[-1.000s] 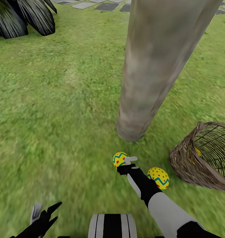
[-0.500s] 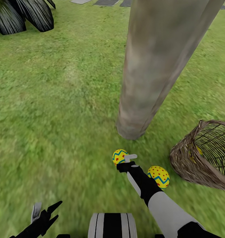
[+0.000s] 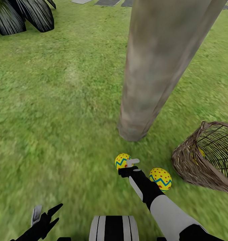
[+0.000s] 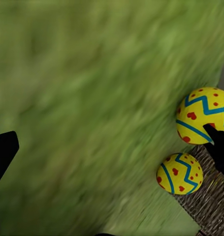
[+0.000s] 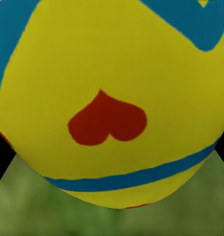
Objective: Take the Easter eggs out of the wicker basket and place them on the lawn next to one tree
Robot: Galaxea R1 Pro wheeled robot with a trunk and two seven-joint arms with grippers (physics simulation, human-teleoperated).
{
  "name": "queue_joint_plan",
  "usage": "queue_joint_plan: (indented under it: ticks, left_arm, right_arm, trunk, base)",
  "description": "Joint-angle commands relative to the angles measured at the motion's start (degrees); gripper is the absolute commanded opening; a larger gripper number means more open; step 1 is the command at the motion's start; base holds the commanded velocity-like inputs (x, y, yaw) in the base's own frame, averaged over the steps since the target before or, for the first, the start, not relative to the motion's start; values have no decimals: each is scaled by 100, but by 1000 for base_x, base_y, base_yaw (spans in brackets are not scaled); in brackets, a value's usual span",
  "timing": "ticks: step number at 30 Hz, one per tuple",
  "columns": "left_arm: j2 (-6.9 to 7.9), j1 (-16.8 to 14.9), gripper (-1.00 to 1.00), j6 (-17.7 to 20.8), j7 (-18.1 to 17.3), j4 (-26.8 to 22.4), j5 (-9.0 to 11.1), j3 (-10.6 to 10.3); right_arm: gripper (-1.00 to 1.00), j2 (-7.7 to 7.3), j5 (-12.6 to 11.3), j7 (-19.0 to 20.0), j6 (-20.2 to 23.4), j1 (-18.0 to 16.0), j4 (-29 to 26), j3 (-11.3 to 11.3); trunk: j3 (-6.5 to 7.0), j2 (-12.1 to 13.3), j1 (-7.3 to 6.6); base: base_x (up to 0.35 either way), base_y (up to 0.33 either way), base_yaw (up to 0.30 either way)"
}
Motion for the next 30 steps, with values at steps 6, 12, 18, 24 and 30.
queue_joint_plan:
  ticks: [6,12,18,24,30]
  left_arm:
    - [-9,-2,100,-318,-4,194,-43,-37]
    - [-26,-2,100,-394,-4,214,-47,-35]
    - [-41,5,100,-405,3,215,-55,-28]
    - [-47,7,100,-406,-2,215,-55,-27]
    - [-80,44,100,-717,4,165,-51,-29]
  right_arm:
    - [100,-10,-53,-50,17,2,-72,40]
    - [100,-61,-51,-39,98,81,-998,27]
    - [100,-83,-47,-39,374,334,-1843,21]
    - [100,-147,-44,-30,1768,833,-3511,8]
    - [100,-576,-69,31,3086,1567,-5759,0]
  trunk:
    - [-3,-1,-1]
    - [41,1,-6]
    - [174,9,-22]
    - [322,17,-37]
    - [482,25,-52]
  base:
    - [-84,0,-10]
    - [-63,0,0]
    - [-2,0,-1]
    - [0,0,-188]
    - [0,0,-250]
